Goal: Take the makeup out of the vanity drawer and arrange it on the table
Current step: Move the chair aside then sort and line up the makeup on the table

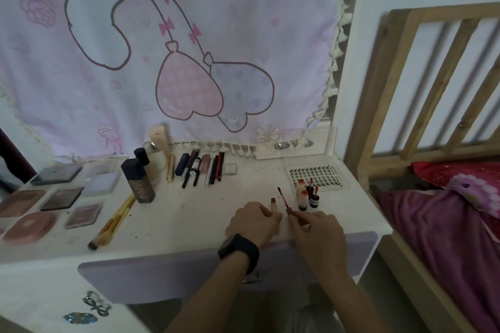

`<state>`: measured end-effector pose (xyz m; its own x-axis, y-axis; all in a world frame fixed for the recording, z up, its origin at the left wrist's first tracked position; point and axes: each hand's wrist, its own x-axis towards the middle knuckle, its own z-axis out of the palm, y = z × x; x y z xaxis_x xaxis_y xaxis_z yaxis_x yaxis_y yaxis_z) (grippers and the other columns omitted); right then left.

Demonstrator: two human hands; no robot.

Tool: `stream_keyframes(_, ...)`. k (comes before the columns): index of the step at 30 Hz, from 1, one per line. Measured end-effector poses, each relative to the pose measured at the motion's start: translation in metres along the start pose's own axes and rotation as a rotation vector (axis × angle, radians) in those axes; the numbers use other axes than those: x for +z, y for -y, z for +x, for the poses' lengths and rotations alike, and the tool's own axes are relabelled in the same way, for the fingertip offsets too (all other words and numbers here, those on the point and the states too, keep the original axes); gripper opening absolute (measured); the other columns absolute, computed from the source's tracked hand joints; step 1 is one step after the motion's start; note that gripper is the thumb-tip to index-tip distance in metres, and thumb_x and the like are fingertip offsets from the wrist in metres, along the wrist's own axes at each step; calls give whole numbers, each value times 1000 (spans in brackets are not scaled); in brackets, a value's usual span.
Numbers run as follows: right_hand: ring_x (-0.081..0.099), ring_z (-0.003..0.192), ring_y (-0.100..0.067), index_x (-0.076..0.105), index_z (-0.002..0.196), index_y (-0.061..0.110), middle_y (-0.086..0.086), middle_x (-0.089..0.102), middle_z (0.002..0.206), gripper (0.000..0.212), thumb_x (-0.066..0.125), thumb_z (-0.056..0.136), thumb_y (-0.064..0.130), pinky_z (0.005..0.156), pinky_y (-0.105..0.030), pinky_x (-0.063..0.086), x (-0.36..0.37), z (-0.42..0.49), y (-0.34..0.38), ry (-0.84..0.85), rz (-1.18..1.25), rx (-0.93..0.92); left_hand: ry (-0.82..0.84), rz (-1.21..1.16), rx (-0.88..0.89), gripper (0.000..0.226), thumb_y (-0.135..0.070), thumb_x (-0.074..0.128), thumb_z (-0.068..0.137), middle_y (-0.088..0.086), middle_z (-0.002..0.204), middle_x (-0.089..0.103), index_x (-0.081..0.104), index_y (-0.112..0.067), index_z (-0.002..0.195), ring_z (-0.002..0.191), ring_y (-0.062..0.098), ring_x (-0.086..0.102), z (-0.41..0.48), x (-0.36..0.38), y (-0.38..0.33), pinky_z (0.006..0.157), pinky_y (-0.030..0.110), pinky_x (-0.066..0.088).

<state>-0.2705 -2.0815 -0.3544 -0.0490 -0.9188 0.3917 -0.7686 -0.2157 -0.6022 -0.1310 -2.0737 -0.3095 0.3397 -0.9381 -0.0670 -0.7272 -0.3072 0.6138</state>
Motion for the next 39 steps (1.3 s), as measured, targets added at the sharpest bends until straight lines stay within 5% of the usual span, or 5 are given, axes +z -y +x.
stream_keyframes(11,61,81,-20,80,104,18,-1,77,94,26,76,87,37,71,-35,49,2,-5,-10,-55,37,-62,-6,5,29,44,-59,51,93,-12,64,59,62,-28,65,65,10,62,-1,-1,-7,62,23,49)
stream_keyframes(20,59,88,-21,78,110,14,-2,75,102,27,81,83,16,73,-35,52,-7,-15,-26,9,106,-232,31,-67,39,33,-52,57,93,-17,73,63,61,-32,66,81,13,67,-4,2,-7,78,31,58)
stream_keyframes(34,64,85,-22,79,108,15,-1,77,102,23,79,86,23,68,-34,55,-14,1,-39,67,102,-360,47,-133,61,33,-54,65,86,-24,63,57,60,-38,58,72,3,61,10,14,-6,67,24,52)
stream_keyframes(39,61,82,-16,78,109,17,2,77,98,24,79,86,24,67,-22,48,-10,3,-43,69,108,-364,83,-150,56,23,-55,67,84,-25,69,59,63,-38,69,74,-1,60,10,14,-4,59,18,44)
